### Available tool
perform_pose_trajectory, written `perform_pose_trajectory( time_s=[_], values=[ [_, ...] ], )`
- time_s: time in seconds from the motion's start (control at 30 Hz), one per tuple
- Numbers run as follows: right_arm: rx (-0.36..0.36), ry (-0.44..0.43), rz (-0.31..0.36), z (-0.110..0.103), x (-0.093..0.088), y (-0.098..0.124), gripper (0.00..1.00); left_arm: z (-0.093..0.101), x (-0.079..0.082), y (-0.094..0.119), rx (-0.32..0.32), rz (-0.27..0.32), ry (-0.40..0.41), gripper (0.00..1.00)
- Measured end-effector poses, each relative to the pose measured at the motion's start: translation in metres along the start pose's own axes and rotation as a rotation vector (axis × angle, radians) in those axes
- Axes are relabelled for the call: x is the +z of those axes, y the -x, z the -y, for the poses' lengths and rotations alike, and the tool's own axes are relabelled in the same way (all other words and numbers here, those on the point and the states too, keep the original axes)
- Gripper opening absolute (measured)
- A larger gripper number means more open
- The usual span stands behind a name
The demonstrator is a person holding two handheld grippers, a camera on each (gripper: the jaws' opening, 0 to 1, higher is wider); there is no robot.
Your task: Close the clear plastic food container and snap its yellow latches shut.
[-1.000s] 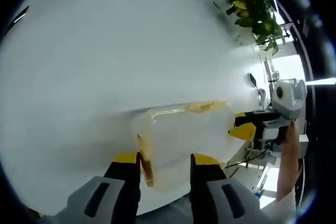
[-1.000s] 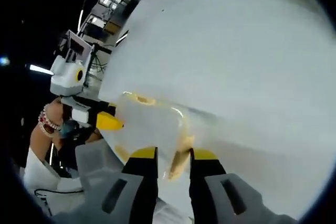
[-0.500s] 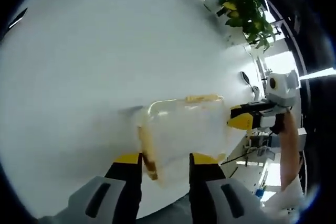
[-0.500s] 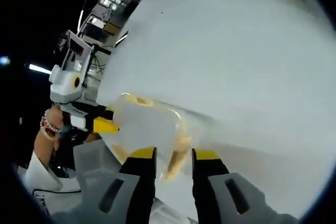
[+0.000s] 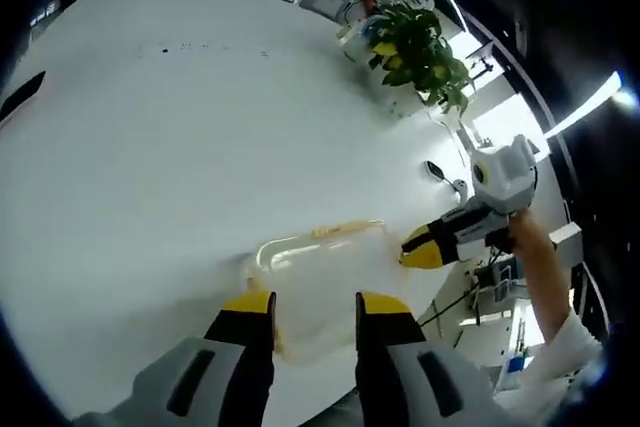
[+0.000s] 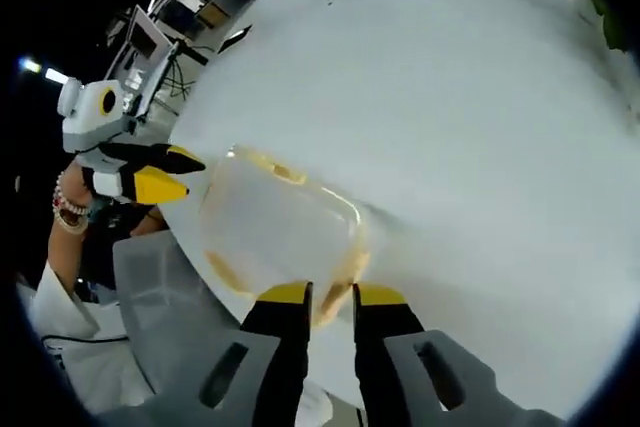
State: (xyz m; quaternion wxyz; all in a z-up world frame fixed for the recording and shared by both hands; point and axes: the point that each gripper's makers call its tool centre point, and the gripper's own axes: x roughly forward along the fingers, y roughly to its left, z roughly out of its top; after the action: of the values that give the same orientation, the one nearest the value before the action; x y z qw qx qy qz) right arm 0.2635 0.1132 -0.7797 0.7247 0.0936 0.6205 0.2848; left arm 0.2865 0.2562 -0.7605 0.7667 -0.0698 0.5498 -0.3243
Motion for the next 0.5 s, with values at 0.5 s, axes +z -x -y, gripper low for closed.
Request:
perform_pose_trajectory(
  time_s=[0.5],
  values=[
    [0.088,-0.071,0.028,-0.002,0.001,-0.001,0.08,-0.001,0.005,0.003,-0.02,0.05,0.022,0.22]
  ],
)
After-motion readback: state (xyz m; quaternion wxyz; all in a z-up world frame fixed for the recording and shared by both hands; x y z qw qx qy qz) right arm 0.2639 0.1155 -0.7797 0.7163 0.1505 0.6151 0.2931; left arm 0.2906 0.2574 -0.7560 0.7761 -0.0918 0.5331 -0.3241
